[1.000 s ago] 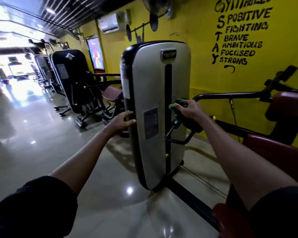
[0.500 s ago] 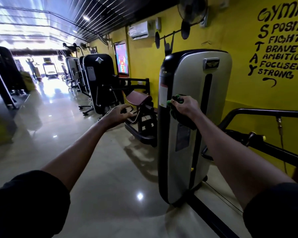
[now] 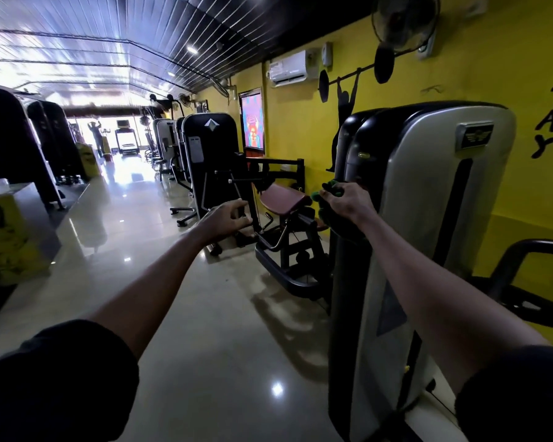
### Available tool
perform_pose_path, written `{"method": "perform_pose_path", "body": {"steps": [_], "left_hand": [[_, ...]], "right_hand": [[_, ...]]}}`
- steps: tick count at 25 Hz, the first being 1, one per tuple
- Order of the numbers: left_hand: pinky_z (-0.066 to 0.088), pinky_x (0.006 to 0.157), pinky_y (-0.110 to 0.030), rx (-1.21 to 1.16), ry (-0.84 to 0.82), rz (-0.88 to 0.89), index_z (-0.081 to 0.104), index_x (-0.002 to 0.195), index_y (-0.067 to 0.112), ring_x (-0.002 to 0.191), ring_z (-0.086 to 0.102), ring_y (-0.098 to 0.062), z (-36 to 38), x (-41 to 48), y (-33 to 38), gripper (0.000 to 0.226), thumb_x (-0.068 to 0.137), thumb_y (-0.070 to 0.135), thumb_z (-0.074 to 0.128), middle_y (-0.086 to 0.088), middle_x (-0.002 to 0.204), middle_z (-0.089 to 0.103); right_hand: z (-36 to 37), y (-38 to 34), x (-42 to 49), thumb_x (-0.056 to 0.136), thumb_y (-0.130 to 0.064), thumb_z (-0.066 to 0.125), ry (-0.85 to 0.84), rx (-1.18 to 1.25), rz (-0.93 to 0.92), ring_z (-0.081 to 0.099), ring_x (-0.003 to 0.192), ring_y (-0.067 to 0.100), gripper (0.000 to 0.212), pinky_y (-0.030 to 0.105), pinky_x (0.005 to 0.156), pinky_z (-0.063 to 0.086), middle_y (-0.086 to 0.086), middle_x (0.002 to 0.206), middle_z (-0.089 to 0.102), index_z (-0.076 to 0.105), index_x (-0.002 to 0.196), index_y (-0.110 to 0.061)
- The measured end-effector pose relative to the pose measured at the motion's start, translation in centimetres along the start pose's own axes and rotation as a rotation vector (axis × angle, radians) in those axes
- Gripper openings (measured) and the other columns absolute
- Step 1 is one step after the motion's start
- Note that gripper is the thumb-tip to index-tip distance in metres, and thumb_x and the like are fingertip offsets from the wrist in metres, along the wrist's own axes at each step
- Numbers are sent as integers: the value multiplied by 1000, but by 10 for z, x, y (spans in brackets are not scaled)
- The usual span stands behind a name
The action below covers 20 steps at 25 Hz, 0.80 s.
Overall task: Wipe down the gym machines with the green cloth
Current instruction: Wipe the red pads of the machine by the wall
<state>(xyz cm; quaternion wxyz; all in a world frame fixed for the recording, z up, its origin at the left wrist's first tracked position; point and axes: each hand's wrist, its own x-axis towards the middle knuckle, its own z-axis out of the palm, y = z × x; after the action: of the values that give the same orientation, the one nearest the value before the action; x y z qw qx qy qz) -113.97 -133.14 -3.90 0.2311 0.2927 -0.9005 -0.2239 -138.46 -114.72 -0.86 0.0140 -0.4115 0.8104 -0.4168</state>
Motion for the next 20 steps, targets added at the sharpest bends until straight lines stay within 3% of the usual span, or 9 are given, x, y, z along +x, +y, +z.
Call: {"method": "perform_pose_path", "body": {"steps": [3,9,12,16,20], "left_hand": [[41,109,-42,-3,21,-1,46,146,21,132,50,-22,-9,48,-29,82,74,58,57,-6,147,50],[39,110,-40,-5,4,44,45,147,22,133,49,-22,-11,146,-98,71,83,50,62,-6,148,49],[40,111,-45,-8,-36,67,45,146,25,134,48,-21,-18,218,-150,79,77,60,61,-4,148,49],[41,103,-35,-4,-28,86,44,147,23,132,49,-23,-38,312,-199,61,92,38,64,-8,148,49],[42,97,-32,19,-23,115,45,147,21,127,52,-23,-38,403,-247,57,94,34,64,-8,147,50]], "right_hand": [[23,-9,54,92,-57,60,16,-11,21,72,78,25,59,38,69,62,5,93,71,58,138,-21],[87,-10,142,94,-56,58,51,-16,18,67,102,31,56,45,90,57,12,113,69,62,134,-16],[138,-17,209,94,-56,58,75,-41,29,68,101,32,57,49,92,55,14,115,70,64,132,-13],[176,-29,293,95,-55,58,138,-60,42,65,112,32,56,47,99,51,14,123,68,65,130,-12],[221,-27,380,95,-57,57,165,-116,60,63,114,31,57,45,99,50,13,124,68,66,128,-12]]}}
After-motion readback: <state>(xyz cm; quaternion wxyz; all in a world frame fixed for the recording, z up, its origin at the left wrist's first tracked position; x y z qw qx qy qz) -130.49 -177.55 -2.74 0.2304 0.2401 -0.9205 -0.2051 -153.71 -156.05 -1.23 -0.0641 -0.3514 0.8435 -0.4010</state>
